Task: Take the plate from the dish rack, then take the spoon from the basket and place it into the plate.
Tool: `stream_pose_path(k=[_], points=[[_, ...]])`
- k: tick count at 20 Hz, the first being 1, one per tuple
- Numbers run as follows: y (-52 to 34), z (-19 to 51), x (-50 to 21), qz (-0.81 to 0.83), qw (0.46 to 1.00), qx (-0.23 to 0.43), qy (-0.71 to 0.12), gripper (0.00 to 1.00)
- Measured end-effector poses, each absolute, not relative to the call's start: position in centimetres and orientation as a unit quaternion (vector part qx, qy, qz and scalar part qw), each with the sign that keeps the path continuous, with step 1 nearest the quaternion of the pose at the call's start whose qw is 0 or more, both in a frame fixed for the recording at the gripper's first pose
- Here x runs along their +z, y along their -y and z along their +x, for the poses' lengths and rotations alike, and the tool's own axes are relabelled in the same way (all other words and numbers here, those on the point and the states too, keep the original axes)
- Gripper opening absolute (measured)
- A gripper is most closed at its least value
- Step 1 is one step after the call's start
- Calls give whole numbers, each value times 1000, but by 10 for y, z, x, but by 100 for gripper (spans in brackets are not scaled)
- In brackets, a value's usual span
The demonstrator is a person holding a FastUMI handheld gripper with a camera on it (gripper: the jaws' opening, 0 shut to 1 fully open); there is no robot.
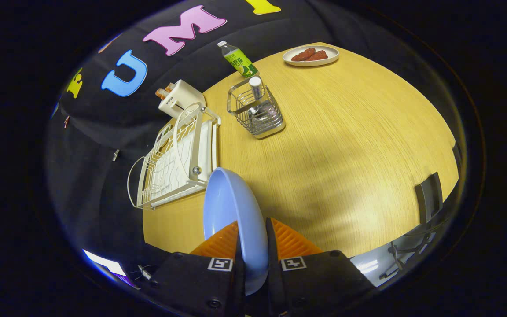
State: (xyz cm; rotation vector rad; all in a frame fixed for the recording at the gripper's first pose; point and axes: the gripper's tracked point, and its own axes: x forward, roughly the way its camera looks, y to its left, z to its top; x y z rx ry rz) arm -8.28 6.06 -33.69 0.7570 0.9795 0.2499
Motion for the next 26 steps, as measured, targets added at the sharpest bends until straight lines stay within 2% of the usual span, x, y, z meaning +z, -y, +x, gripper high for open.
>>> stream_pose_path(k=[9, 12, 15, 19, 21, 25, 26], points=[[-59, -74, -362, 385, 789, 100, -469, 27], [-55, -74, -370, 357, 799, 86, -477, 36], [-49, -71, -374, 335, 809, 76, -477, 39], [-41, -64, -370, 330, 820, 65, -463, 50], [-35, -59, -362, 318, 833, 60, -450, 50], [-21, -34, -322, 283, 872, 62, -394, 61], [-16, -26, -309, 271, 884, 63, -376, 68]])
